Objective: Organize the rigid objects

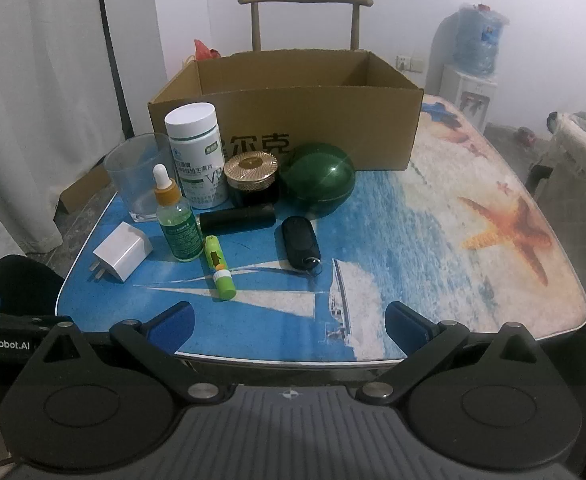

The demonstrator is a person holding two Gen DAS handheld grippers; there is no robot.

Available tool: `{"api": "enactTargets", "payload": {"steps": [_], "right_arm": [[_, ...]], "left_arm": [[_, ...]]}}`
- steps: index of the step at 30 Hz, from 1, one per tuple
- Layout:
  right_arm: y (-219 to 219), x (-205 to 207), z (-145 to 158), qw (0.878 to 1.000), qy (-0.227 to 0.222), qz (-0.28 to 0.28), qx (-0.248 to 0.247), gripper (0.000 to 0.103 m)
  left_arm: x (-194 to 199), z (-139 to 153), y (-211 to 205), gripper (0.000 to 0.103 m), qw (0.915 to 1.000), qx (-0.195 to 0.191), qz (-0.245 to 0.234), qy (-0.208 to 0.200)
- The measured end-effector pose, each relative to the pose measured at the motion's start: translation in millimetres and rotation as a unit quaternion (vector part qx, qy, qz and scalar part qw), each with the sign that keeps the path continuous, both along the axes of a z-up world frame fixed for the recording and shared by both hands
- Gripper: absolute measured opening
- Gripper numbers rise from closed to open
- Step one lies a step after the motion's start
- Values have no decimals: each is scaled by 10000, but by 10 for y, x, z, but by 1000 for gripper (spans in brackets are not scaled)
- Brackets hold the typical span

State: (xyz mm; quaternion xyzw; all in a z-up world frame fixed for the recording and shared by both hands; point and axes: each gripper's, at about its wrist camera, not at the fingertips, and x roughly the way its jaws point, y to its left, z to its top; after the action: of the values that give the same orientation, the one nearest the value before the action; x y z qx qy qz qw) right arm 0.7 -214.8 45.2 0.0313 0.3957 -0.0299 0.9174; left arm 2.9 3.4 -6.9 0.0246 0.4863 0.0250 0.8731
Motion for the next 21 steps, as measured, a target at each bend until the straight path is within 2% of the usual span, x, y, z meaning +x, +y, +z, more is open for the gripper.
{"api": "enactTargets", "payload": {"steps": [21], "right_arm": [[-8, 11, -17, 10000, 11, -83, 3, 103]], "left_arm": [[26, -27, -30, 102, 10000, 16, -54, 32]]}}
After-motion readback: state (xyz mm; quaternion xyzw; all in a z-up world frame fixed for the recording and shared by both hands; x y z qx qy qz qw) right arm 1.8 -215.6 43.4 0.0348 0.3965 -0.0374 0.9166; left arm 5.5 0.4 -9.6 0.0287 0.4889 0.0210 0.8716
